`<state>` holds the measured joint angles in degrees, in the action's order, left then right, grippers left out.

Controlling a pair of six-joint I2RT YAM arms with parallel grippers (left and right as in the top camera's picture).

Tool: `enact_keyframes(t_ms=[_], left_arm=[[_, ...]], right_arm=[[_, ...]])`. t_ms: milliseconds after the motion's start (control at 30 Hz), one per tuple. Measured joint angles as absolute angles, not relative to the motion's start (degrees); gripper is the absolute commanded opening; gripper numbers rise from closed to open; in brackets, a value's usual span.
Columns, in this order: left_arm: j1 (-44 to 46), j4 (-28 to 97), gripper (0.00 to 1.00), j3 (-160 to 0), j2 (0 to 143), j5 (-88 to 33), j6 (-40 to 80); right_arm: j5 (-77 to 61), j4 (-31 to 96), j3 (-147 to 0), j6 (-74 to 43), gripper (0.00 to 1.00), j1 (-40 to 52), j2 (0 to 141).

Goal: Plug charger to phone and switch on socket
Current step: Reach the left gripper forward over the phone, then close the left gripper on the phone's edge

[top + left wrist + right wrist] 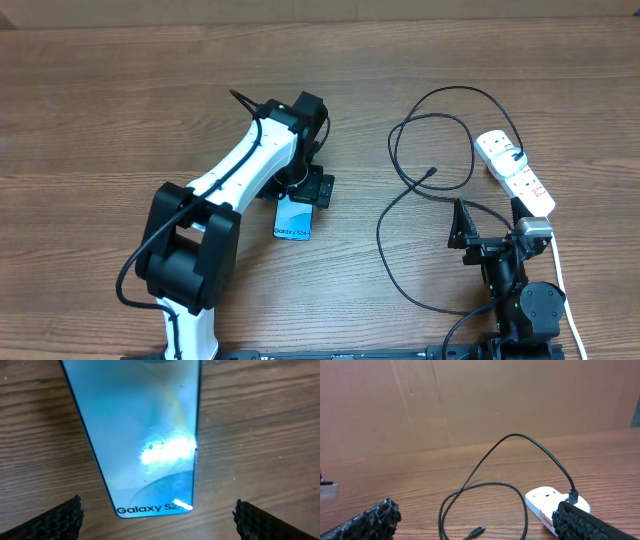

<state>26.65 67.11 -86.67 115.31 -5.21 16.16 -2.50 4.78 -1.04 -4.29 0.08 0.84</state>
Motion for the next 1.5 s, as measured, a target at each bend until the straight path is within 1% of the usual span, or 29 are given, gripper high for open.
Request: enact_keyframes(t_ms=[267, 600, 1067, 1500], left_arm=[[26.65, 63.07, 1.00, -84.88, 115.42, -2.68, 19.40], [26.65, 54.15, 1.00, -75.88, 115.20, -2.59, 20.08], [27.03, 49.80, 1.00, -75.29, 114.54, -2.55, 22.24], [27.05, 48.56, 0.99, -75.26, 114.54, -2.24, 23.68]], right_arm=[[-2.52, 4.78, -1.04, -4.29, 1.00, 0.08, 0.84], [-2.52, 4.73, -1.04, -4.29, 1.00, 0.08, 0.84], [-2.55, 4.73, -1.04, -4.25, 1.00, 0.08, 0.84], [-2.52, 4.73, -1.04, -4.27, 1.00, 0.08, 0.84]])
